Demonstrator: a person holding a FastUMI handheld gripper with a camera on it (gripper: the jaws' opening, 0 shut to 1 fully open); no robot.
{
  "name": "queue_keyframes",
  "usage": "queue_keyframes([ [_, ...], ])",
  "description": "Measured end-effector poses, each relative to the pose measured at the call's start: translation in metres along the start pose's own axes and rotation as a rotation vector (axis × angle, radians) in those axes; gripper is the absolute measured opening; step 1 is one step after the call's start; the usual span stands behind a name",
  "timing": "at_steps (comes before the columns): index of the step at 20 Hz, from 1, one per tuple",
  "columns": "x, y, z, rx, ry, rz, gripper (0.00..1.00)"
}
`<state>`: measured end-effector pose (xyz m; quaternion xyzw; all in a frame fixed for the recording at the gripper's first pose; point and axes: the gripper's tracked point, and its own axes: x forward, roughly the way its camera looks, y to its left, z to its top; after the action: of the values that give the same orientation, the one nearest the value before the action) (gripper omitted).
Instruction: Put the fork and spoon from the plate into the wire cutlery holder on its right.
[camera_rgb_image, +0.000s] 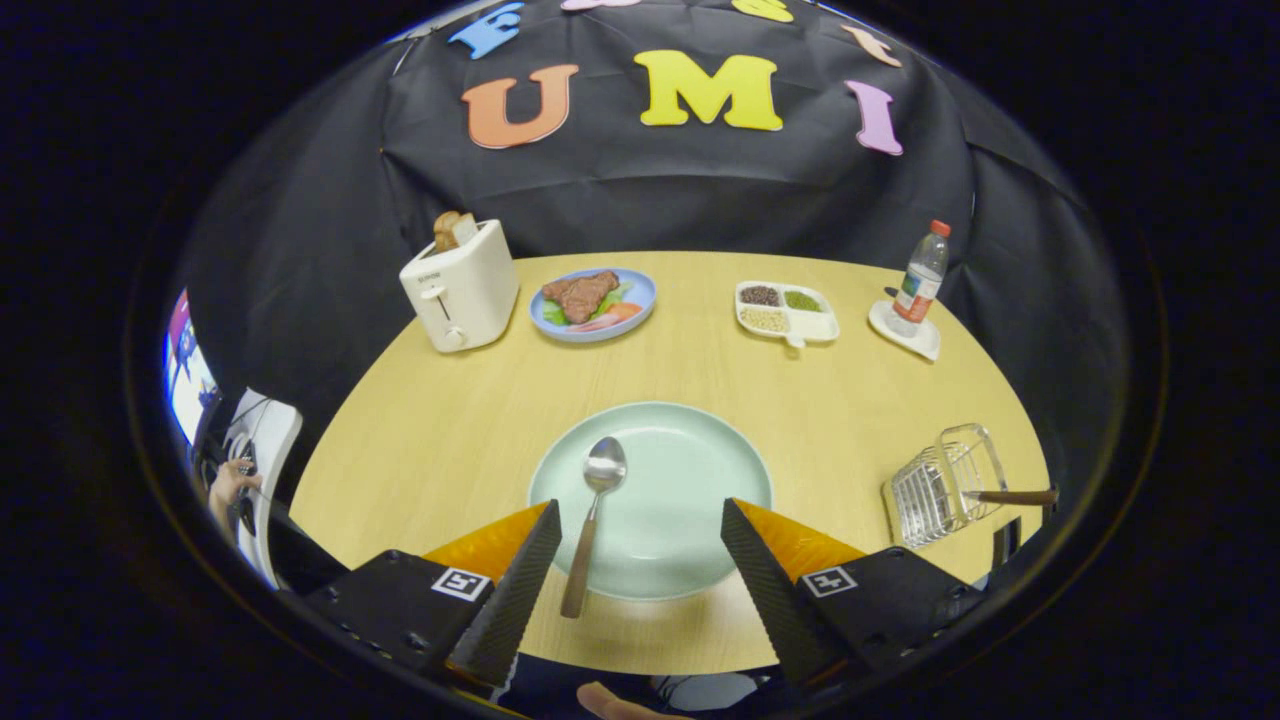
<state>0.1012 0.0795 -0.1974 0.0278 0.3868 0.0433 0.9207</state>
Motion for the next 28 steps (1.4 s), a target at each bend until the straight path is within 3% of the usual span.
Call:
queue_keyframes([
  [14,0.071,0.026,-0.038,0.015,0.142,-0.001,0.97],
  [21,0.088,0.03,-0.049,0.014,0.191,-0.007,0.69],
  [24,0.09,0.032,-0.055,0.027,0.217,-0.002,0.36],
  [26,0.091,0.033,-0.054,0.026,0.206,0.001,0.36],
  [28,0.092,0.035,-0.055,0.037,0.209,0.021,0.13],
])
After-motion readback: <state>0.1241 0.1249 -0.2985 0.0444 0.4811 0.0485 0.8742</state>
